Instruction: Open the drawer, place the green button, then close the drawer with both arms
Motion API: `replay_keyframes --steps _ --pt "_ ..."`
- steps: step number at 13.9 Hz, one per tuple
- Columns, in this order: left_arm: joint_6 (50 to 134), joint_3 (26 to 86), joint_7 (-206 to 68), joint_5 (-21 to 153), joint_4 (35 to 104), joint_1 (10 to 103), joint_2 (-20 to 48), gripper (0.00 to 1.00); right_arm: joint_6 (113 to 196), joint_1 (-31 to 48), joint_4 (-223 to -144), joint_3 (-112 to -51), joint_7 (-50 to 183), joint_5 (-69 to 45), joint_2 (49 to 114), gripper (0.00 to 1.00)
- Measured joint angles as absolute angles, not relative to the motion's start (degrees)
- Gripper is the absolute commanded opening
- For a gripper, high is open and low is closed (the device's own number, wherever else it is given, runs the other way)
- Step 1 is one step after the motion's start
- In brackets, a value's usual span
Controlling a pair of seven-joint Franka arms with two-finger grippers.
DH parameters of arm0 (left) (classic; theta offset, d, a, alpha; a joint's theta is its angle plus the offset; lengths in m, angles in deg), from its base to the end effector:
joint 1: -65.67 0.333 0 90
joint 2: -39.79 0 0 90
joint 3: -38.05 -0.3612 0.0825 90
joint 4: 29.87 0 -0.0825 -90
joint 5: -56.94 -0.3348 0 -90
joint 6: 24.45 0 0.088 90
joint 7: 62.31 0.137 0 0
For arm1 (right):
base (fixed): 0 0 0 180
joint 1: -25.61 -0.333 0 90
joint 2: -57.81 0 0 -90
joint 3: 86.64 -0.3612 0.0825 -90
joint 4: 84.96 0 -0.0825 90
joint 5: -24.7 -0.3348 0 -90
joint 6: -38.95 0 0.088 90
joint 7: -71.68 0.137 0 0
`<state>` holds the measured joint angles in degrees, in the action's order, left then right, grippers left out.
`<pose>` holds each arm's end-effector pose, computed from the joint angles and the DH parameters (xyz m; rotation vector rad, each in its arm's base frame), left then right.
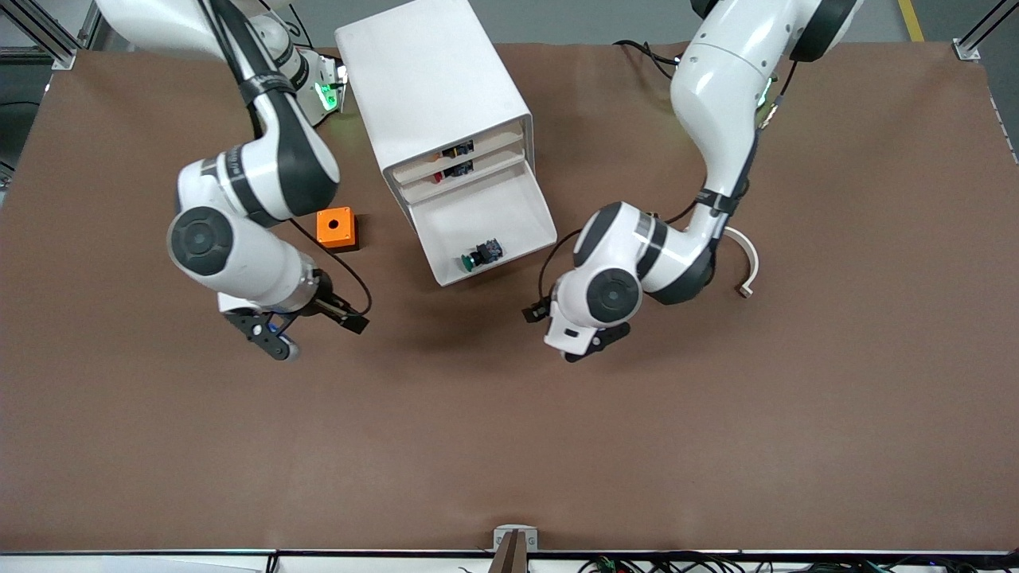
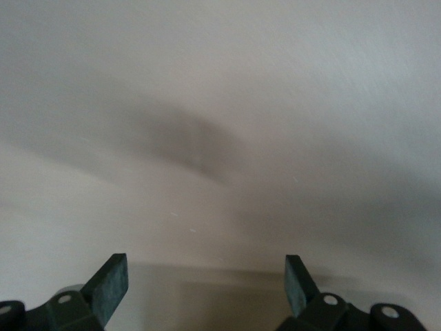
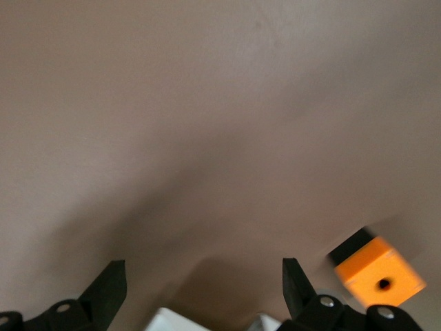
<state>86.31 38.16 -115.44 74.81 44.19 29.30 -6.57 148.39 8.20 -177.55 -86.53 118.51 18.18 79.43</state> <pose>0.5574 -0.4487 0.2784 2.9518 0.6402 -0.4844 0.5938 0.1970 0.4331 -2.9713 0.8507 0.1953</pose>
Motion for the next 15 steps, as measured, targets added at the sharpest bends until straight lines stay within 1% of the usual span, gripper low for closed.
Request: replay_keyframes --steps 3,8,10,15 --pt "88.7 38.3 -115.4 74.8 44.5 25.7 -8.2 1.00 145.4 13.5 -177.5 -86.5 105.7 18.7 77.5 1.00" --pt "89.4 39.6 -115.4 74.8 46.3 22.0 -8.7 1.00 140.4 21.7 -177.5 -86.5 94.4 19.1 72.8 1.00" --pt "89.6 40.8 -115.5 74.8 46.8 20.9 -8.7 1.00 139.6 24.6 -177.5 -86.5 90.6 19.1 70.9 1.00" --pt "89.6 45.5 -117.9 75.8 48.6 20.6 -8.6 1.00 136.4 26.4 -177.4 -86.5 88.6 19.1 64.2 1.00"
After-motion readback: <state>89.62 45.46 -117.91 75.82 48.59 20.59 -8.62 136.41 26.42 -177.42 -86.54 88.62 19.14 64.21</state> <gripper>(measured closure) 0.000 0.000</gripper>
